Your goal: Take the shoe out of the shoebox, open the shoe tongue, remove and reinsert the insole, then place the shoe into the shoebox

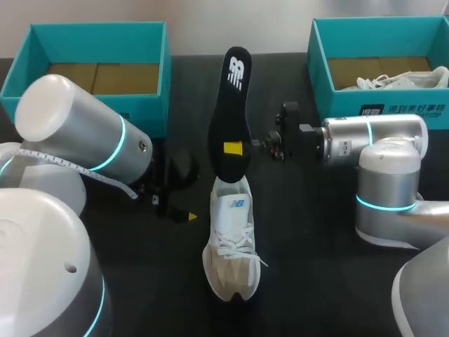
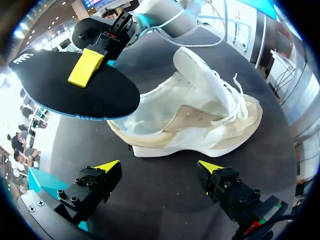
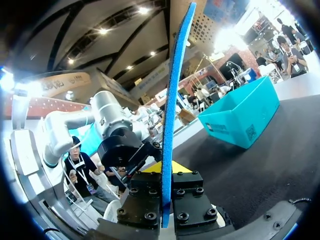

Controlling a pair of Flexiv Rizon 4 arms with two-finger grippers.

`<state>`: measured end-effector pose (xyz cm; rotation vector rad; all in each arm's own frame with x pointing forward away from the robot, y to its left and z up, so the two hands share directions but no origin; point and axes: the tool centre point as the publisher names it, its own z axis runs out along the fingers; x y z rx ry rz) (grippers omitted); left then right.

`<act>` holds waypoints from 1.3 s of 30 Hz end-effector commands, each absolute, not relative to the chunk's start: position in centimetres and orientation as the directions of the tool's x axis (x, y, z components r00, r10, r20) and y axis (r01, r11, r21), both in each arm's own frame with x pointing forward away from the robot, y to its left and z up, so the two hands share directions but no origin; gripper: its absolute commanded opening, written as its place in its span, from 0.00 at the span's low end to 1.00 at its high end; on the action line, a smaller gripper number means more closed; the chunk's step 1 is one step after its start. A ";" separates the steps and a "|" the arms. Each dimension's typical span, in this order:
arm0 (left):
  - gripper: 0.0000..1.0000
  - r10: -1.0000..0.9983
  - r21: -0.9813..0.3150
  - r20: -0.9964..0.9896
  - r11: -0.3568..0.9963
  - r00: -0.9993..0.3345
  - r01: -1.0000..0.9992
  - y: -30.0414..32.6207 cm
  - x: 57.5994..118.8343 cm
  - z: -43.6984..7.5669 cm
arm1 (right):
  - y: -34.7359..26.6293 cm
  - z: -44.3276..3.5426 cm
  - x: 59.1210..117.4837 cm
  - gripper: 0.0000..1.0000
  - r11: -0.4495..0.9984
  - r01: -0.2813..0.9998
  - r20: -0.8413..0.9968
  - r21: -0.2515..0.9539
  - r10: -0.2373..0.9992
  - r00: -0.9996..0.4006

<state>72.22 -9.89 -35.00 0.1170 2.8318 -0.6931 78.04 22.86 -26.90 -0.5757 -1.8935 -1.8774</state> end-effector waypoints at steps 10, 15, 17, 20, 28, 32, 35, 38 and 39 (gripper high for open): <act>1.00 0.025 -0.440 -0.226 0.889 -0.974 0.125 -11.2 72.9 -36.0 | 22.9 -27.6 77.9 0.00 0.002 0.552 0.552 0.834 0.011 -0.834; 1.00 0.023 -0.451 -0.225 0.883 -0.974 0.125 -11.2 72.9 -36.2 | 23.0 -27.6 77.9 0.00 0.002 0.552 0.552 0.834 0.013 -0.834; 1.00 0.024 -0.456 -0.230 0.881 -0.973 0.130 -11.3 72.8 -36.3 | 23.2 -28.0 78.0 0.00 0.005 0.558 0.558 0.830 0.008 -0.830; 1.00 0.025 -0.459 -0.234 0.878 -0.972 0.133 -11.5 72.9 -36.4 | 23.4 -28.3 77.8 0.00 0.009 0.565 0.565 0.825 0.000 -0.825; 1.00 0.017 -0.477 -0.237 0.869 -0.971 0.132 -11.5 73.2 -36.2 | 23.9 -28.5 77.4 0.00 0.020 0.567 0.568 0.823 -0.013 -0.823; 1.00 0.019 -0.479 -0.239 0.867 -0.971 0.135 -11.6 73.2 -36.0 | 23.9 -28.6 77.2 0.00 0.023 0.564 0.565 0.825 -0.007 -0.825; 1.00 0.020 -0.481 -0.239 0.866 -0.971 0.137 -11.5 73.2 -35.8 | 23.7 -28.7 77.0 0.00 0.019 0.564 0.564 0.825 -0.001 -0.825; 1.00 0.019 -0.482 -0.239 0.865 -0.971 0.136 -11.4 73.3 -35.7 | 23.5 -28.8 76.9 0.00 0.021 0.558 0.558 0.830 0.006 -0.830; 1.00 0.018 -0.484 -0.239 0.865 -0.971 0.135 -11.4 73.3 -35.7 | 23.5 -28.8 76.9 0.00 0.021 0.552 0.552 0.834 0.006 -0.834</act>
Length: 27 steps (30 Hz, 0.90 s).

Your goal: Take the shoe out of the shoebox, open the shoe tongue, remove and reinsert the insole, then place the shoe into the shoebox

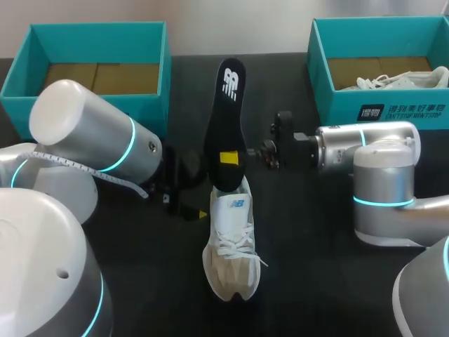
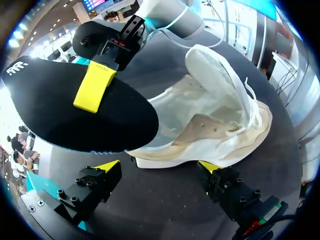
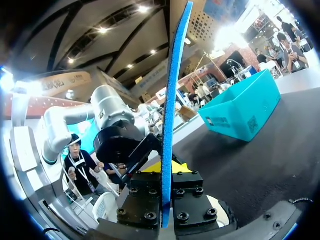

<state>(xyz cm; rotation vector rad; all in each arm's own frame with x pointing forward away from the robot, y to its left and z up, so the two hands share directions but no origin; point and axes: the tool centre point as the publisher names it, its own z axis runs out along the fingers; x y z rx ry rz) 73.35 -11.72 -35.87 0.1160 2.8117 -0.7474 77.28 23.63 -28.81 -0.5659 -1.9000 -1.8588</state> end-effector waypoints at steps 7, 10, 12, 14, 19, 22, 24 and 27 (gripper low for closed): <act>1.00 0.012 -0.490 -0.230 0.863 -0.973 0.126 -11.1 73.2 -35.7 | 23.1 -29.0 76.8 0.00 0.016 0.516 0.516 0.856 -0.018 -0.856; 1.00 0.012 -0.490 -0.230 0.863 -0.973 0.126 -11.1 73.2 -35.7 | 22.9 -29.3 76.7 0.00 0.018 0.512 0.513 0.859 -0.022 -0.858; 1.00 0.012 -0.490 -0.230 0.863 -0.973 0.126 -11.1 73.2 -35.7 | 22.9 -29.6 76.7 0.00 0.018 0.512 0.512 0.859 -0.026 -0.859; 1.00 0.012 -0.490 -0.230 0.863 -0.973 0.126 -11.1 73.2 -35.7 | 22.9 -29.9 76.7 0.00 0.020 0.509 0.509 0.861 -0.027 -0.860; 1.00 0.012 -0.490 -0.230 0.863 -0.973 0.126 -11.1 73.2 -35.7 | 22.8 -30.3 76.6 0.00 0.022 0.487 0.487 0.873 0.004 -0.874; 1.00 0.012 -0.490 -0.230 0.863 -0.973 0.126 -11.1 73.2 -35.7 | 23.0 -30.5 76.4 0.00 0.024 0.479 0.478 0.878 0.033 -0.878; 1.00 0.012 -0.490 -0.230 0.863 -0.973 0.126 -11.1 73.2 -35.7 | 23.1 -30.7 76.3 0.00 0.020 0.480 0.479 0.877 0.050 -0.876; 1.00 0.012 -0.490 -0.230 0.863 -0.973 0.126 -11.1 73.2 -35.7 | 23.2 -30.9 76.1 0.00 0.007 0.485 0.484 0.874 0.068 -0.873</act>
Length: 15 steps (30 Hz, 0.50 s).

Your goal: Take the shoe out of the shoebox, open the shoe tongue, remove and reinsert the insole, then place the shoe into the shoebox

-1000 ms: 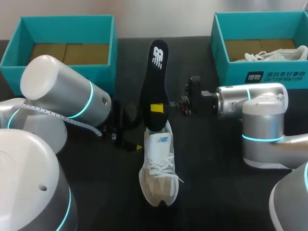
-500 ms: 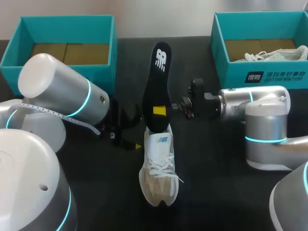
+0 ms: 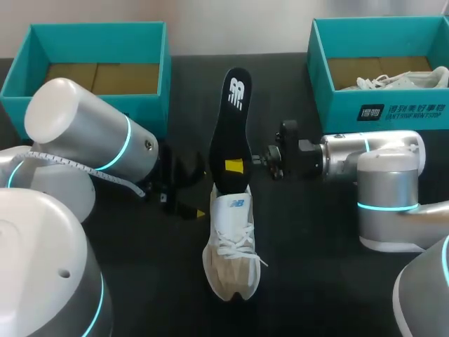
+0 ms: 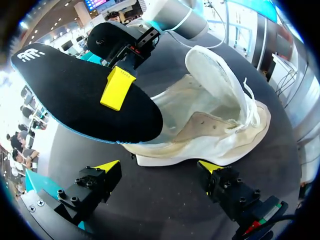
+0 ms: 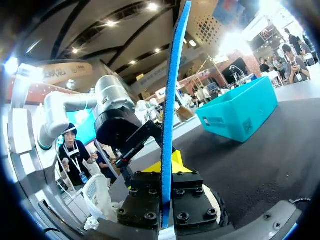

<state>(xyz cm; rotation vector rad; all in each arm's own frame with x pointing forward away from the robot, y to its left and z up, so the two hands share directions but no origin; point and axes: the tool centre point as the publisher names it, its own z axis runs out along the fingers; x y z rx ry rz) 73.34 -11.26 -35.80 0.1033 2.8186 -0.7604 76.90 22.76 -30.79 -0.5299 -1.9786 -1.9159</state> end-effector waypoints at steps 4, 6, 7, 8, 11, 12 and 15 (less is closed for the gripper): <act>1.00 0.012 -0.490 -0.230 0.863 -0.973 0.126 -11.1 73.2 -35.7 | 23.5 -31.1 75.6 0.00 -0.002 0.481 0.479 0.877 0.090 -0.873; 1.00 0.012 -0.490 -0.230 0.863 -0.973 0.126 -11.1 73.2 -35.7 | 23.6 -31.3 75.4 0.00 0.000 0.482 0.479 0.876 0.102 -0.872; 1.00 0.012 -0.490 -0.230 0.863 -0.973 0.126 -11.1 73.2 -35.7 | 23.7 -31.4 75.4 0.00 0.003 0.483 0.480 0.876 0.110 -0.870; 1.00 0.012 -0.490 -0.230 0.863 -0.973 0.126 -11.1 73.2 -35.7 | 23.7 -31.5 75.3 0.00 0.005 0.484 0.481 0.875 0.115 -0.869; 1.00 0.012 -0.490 -0.230 0.863 -0.973 0.126 -11.1 73.2 -35.7 | 23.7 -31.9 75.0 0.00 -0.003 0.484 0.481 0.875 0.132 -0.867; 1.00 0.012 -0.490 -0.230 0.863 -0.973 0.126 -11.1 73.2 -35.7 | 23.6 -31.9 74.9 0.00 -0.010 0.483 0.479 0.876 0.141 -0.866; 1.00 0.012 -0.490 -0.230 0.863 -0.973 0.126 -11.1 73.2 -35.7 | 23.4 -32.0 74.7 0.00 -0.020 0.475 0.472 0.880 0.162 -0.867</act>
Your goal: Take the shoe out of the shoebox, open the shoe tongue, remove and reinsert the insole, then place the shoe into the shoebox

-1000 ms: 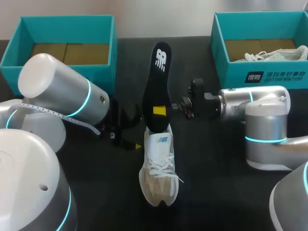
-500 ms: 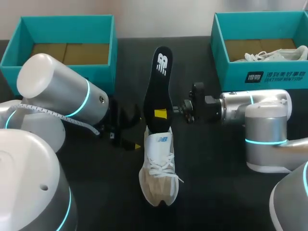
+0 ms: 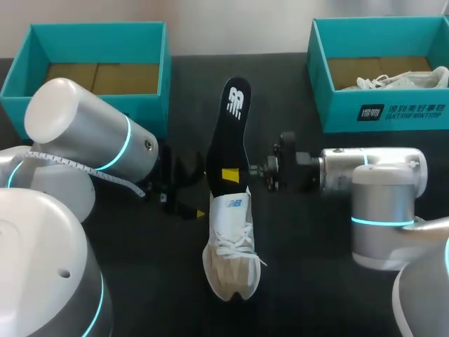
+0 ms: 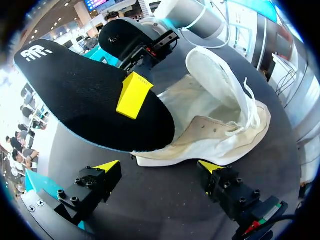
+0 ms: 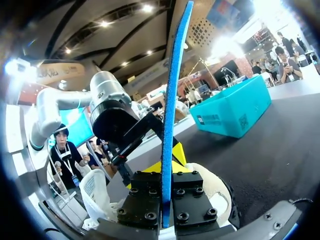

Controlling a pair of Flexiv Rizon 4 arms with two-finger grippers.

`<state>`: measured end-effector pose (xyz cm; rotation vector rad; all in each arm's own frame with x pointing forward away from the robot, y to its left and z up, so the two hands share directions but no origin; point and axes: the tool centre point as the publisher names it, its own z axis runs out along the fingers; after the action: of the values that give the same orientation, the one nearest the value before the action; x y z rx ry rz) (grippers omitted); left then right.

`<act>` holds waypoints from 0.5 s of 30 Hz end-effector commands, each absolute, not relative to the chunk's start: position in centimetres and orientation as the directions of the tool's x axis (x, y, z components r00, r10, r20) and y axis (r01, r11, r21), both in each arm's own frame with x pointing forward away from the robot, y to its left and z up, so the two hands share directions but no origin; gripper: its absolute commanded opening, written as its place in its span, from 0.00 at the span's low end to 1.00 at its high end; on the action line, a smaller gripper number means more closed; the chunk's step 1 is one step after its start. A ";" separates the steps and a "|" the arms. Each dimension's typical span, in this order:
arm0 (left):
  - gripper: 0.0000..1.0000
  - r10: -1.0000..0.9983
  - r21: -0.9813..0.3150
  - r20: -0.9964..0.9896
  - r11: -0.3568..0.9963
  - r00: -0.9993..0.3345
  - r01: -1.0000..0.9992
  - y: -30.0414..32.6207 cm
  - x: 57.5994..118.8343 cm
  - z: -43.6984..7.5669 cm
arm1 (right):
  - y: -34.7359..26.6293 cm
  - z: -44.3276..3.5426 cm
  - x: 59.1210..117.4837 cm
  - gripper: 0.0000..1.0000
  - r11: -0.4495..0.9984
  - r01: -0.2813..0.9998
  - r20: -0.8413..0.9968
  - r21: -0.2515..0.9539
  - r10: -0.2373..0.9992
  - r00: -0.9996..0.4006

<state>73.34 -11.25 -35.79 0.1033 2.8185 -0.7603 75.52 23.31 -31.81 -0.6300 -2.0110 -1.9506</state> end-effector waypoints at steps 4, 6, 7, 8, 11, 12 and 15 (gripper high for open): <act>1.00 0.012 -0.490 -0.230 0.863 -0.973 0.126 -11.1 73.2 -35.7 | 23.1 -32.0 74.7 0.00 -0.028 0.469 0.466 0.883 0.186 -0.865; 1.00 0.012 -0.490 -0.230 0.863 -0.973 0.126 -11.1 73.2 -35.7 | 23.0 -32.0 74.6 0.00 -0.032 0.472 0.469 0.881 0.190 -0.863; 1.00 0.012 -0.490 -0.230 0.863 -0.973 0.126 -11.1 73.2 -35.7 | 22.9 -32.0 74.5 0.00 -0.033 0.473 0.471 0.880 0.191 -0.861; 1.00 0.012 -0.490 -0.230 0.863 -0.973 0.126 -11.1 73.2 -35.7 | 22.9 -32.1 74.5 0.00 -0.033 0.478 0.475 0.878 0.191 -0.859; 1.00 0.012 -0.490 -0.230 0.863 -0.973 0.126 -11.1 73.2 -35.7 | 22.9 -32.3 74.3 0.00 -0.031 0.490 0.487 0.871 0.184 -0.854; 1.00 0.012 -0.490 -0.230 0.863 -0.973 0.126 -11.1 73.2 -35.7 | 22.9 -32.4 74.3 0.00 -0.029 0.495 0.492 0.868 0.180 -0.852; 1.00 0.012 -0.490 -0.230 0.863 -0.973 0.126 -11.1 73.2 -35.7 | 22.9 -32.5 74.2 0.00 -0.016 0.512 0.508 0.859 0.162 -0.846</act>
<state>73.34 -11.24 -35.78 0.1034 2.8186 -0.7603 74.16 22.93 -32.43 -0.7247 -1.9991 -1.9691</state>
